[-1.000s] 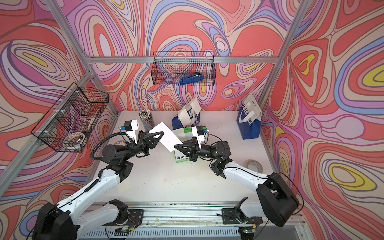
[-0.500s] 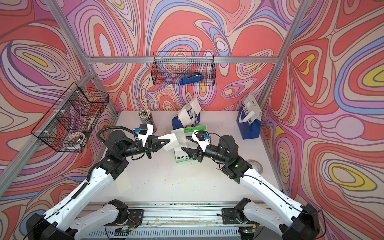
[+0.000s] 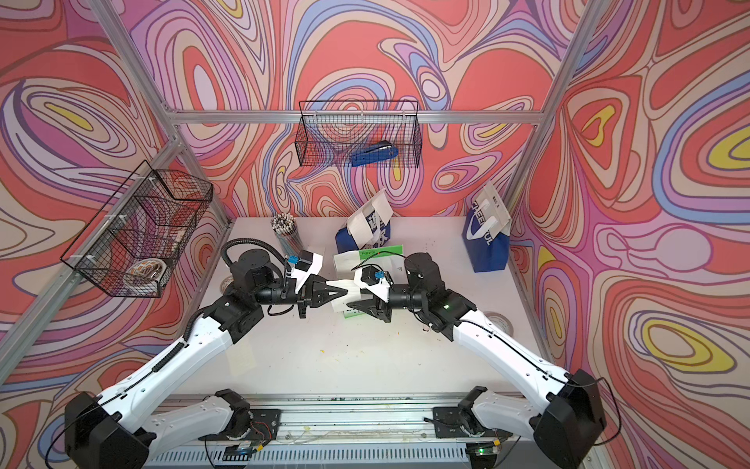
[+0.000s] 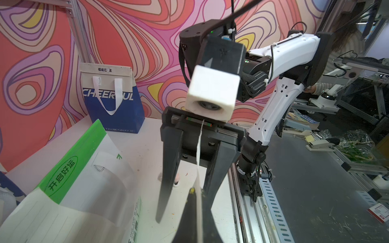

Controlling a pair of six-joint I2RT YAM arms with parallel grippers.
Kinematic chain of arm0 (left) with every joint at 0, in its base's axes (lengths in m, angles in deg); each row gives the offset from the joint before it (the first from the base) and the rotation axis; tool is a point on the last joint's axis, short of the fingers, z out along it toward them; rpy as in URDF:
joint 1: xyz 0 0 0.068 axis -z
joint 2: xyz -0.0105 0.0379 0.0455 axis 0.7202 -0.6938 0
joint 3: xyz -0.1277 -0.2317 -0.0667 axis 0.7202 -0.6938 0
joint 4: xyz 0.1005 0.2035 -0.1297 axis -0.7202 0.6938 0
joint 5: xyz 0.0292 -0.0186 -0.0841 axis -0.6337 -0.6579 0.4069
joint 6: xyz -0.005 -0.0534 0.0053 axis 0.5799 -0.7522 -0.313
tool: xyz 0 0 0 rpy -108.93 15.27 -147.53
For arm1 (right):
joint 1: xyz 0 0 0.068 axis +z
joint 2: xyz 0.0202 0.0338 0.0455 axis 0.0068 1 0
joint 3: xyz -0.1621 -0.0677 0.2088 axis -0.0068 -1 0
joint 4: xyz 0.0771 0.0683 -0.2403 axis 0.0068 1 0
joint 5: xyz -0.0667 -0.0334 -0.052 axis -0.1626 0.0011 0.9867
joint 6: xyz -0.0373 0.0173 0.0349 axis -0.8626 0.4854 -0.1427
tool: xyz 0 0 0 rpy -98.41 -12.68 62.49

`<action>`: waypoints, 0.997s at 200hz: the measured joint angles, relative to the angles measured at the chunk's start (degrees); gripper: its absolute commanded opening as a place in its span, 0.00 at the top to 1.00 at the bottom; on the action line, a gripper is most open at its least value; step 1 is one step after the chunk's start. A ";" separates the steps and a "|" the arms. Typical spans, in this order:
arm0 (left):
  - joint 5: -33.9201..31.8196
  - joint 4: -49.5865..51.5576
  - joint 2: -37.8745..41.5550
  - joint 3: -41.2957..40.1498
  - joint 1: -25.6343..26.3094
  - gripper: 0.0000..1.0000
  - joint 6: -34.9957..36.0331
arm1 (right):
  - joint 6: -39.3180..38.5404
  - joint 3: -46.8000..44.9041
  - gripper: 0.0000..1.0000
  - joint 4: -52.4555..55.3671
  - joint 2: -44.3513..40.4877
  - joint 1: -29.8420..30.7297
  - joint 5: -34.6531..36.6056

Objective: Staple the receipts to the bags
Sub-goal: Pick up the receipt from the center of the board, then hold the receipt from the takeout bag.

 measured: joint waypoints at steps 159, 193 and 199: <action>-14.14 15.41 -22.27 30.45 0.94 0.00 14.32 | 7.43 7.34 1.00 17.00 9.94 -22.21 -7.30; -14.47 24.26 -30.23 37.05 2.49 0.01 20.09 | 6.47 10.36 1.00 21.66 12.66 -23.67 -6.71; -14.58 25.57 -31.43 38.21 2.62 0.02 20.92 | 6.05 11.21 1.00 22.60 13.55 -23.74 -6.62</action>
